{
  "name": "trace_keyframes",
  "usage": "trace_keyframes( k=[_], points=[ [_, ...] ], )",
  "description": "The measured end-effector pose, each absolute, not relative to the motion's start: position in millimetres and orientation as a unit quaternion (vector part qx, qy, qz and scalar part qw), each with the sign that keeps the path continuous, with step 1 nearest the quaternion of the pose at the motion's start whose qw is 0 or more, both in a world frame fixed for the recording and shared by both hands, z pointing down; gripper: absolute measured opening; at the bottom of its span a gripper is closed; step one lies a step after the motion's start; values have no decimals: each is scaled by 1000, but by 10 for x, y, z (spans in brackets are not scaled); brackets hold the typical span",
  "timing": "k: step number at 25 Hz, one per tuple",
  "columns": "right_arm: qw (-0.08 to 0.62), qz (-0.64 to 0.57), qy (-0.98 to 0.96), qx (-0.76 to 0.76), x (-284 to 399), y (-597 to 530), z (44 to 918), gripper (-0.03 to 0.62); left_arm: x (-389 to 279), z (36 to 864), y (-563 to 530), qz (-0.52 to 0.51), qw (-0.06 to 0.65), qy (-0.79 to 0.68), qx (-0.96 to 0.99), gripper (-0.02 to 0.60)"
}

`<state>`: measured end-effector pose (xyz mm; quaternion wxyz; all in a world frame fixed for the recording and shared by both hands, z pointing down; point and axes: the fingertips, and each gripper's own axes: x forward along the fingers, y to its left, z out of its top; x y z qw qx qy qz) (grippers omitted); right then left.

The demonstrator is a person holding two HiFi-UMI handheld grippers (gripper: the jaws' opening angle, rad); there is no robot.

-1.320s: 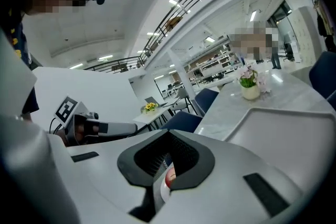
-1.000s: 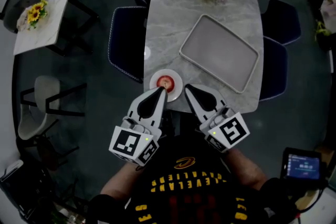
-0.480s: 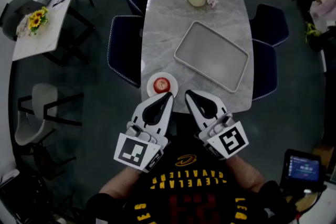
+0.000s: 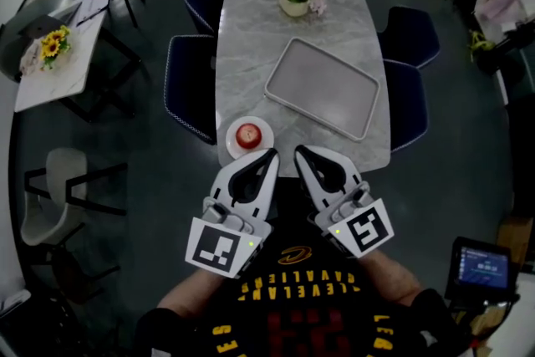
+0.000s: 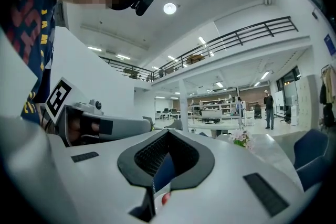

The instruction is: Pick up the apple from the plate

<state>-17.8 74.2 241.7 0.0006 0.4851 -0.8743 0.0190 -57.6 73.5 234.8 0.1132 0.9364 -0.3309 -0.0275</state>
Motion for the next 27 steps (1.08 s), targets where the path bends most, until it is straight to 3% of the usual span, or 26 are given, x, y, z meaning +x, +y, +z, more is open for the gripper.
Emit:
trace_keyframes(
  k=[27],
  points=[
    [-3,1,-862,506,-239,1180,2295,6,-597,2277,1125,-23,103,-309,945,2]
  ],
)
